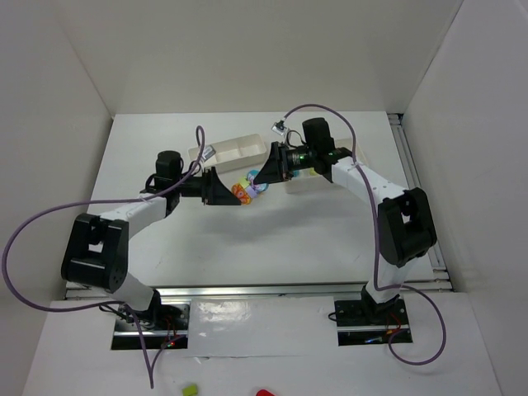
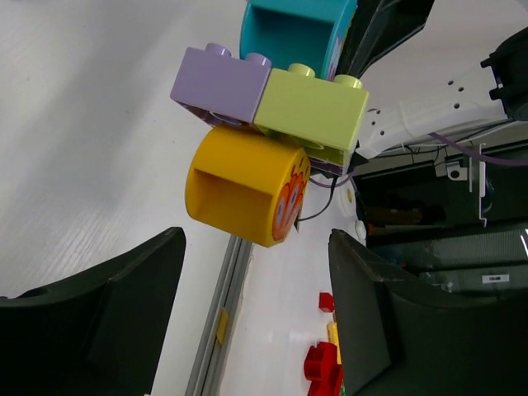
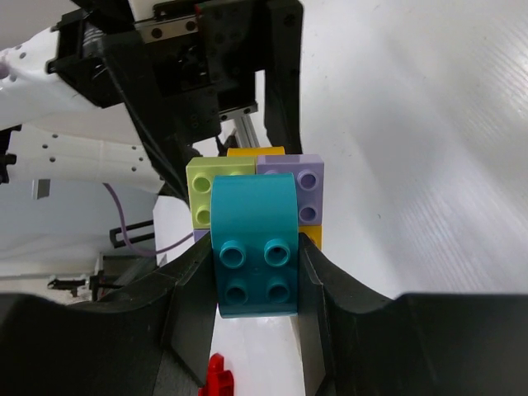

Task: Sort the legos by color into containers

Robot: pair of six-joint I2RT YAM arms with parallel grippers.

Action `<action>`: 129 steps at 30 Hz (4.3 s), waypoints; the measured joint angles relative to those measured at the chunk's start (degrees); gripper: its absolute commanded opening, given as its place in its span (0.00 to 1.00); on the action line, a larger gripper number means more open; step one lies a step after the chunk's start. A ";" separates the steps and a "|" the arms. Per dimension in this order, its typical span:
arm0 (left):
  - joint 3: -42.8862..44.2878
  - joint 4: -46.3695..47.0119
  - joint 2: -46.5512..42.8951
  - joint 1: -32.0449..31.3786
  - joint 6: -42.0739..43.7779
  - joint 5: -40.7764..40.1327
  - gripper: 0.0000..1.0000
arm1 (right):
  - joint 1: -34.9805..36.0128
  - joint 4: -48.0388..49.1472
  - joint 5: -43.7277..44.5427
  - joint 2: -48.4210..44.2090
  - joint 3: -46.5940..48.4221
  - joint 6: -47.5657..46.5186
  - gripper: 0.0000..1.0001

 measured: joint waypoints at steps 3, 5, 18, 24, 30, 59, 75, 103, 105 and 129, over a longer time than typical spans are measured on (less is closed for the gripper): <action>0.15 1.46 1.46 0.00 -1.01 1.31 0.70 | 0.02 0.15 -0.87 0.00 0.00 0.15 0.04; 0.50 1.86 2.08 0.00 -1.36 1.86 0.69 | 0.02 0.37 -1.31 0.00 0.00 0.17 0.04; 1.03 8.52 4.98 0.35 -6.95 4.20 0.36 | 1.05 0.79 -2.38 1.90 0.11 0.68 0.04; 1.03 4.31 6.97 0.92 -4.15 3.54 0.16 | 1.03 0.83 -3.61 6.25 0.94 0.39 0.04; 1.03 1.11 10.12 2.49 -0.76 1.40 0.04 | 1.09 0.70 -4.96 13.40 4.74 -1.29 0.04; 6.23 -2.54 19.56 6.27 3.78 1.84 0.00 | 1.20 0.83 13.18 23.23 9.11 -2.29 0.00; 14.67 -20.76 18.08 6.91 12.70 -9.79 0.00 | 5.27 -4.15 28.92 14.99 10.56 -4.57 0.00; 25.59 -40.26 13.97 3.52 15.45 -32.85 0.00 | 5.95 -8.76 25.88 8.20 11.17 -4.20 0.00; 25.62 -41.05 14.27 3.48 15.43 -33.90 0.00 | 5.55 -8.90 25.97 8.20 11.17 -4.24 0.00; 55.30 -44.48 25.55 -4.74 12.04 -44.30 0.00 | -5.86 -15.67 49.53 -11.65 5.27 -4.24 0.00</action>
